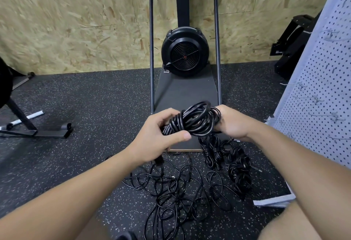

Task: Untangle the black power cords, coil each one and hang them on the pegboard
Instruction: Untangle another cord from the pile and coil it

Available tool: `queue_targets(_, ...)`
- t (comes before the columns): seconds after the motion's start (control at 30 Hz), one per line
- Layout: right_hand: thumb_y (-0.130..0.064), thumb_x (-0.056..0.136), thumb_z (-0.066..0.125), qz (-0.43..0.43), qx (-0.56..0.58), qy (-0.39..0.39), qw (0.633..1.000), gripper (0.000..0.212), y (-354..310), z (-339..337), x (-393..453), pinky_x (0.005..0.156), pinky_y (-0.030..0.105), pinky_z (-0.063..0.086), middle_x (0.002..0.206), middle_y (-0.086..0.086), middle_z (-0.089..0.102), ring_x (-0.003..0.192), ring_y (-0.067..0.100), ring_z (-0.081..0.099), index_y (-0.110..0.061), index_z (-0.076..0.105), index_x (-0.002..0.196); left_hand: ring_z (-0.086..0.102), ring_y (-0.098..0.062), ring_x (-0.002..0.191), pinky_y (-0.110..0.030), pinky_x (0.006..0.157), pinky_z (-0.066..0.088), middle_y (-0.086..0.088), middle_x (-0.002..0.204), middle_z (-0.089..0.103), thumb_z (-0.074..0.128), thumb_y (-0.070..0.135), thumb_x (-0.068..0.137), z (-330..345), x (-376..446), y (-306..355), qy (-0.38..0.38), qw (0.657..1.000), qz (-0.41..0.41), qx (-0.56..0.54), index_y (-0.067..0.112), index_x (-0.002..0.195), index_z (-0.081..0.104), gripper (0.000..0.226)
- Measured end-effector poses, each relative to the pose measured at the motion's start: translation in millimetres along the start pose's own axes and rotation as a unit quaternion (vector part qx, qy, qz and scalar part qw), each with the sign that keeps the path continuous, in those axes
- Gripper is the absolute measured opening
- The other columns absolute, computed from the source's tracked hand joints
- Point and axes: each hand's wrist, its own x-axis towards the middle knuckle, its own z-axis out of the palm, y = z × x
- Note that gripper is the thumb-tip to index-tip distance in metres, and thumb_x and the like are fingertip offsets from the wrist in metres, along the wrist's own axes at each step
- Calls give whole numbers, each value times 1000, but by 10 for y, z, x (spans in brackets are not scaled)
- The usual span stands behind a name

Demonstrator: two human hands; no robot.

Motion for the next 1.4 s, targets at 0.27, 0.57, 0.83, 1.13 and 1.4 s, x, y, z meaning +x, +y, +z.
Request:
queue_targets(0.27,-9,109,59,38,-66,-16,997,29,-95,204,39,85,26,57,95,5,80,82,14,71,-23,76,129,71,-13,79,-47,81,62,12,94,76,86,48,93,-3,177,-240,157,982,-52,97,32,116,68,33)
queue_targets(0.57,-8,105,50,-4,-126,79,989,31,-382,453,1,58,31,57,84,-7,79,66,15,74,-31,66,118,69,-3,119,-45,108,55,22,126,75,73,63,97,-53,278,-471,134,963,-116,204,38,139,63,50)
queue_targets(0.83,15,106,41,20,160,-59,985,39,-358,261,-67,108,60,57,119,28,78,115,44,77,8,71,128,74,-13,92,-45,93,60,10,99,79,95,38,79,-86,211,-367,73,976,-173,110,21,111,65,47)
queue_targets(1.13,6,109,58,-15,112,-85,990,34,-463,197,-102,111,53,57,127,14,79,123,31,76,-3,65,140,75,-11,103,-40,97,60,5,114,79,93,39,75,-29,245,-302,55,981,-177,55,25,124,64,58)
queue_targets(1.4,-29,104,74,-41,-142,-14,989,16,-521,289,-86,73,46,62,72,4,78,68,30,74,-22,84,92,69,-23,95,-49,95,60,-12,110,76,87,2,77,109,220,-379,9,981,-189,-34,14,128,54,61)
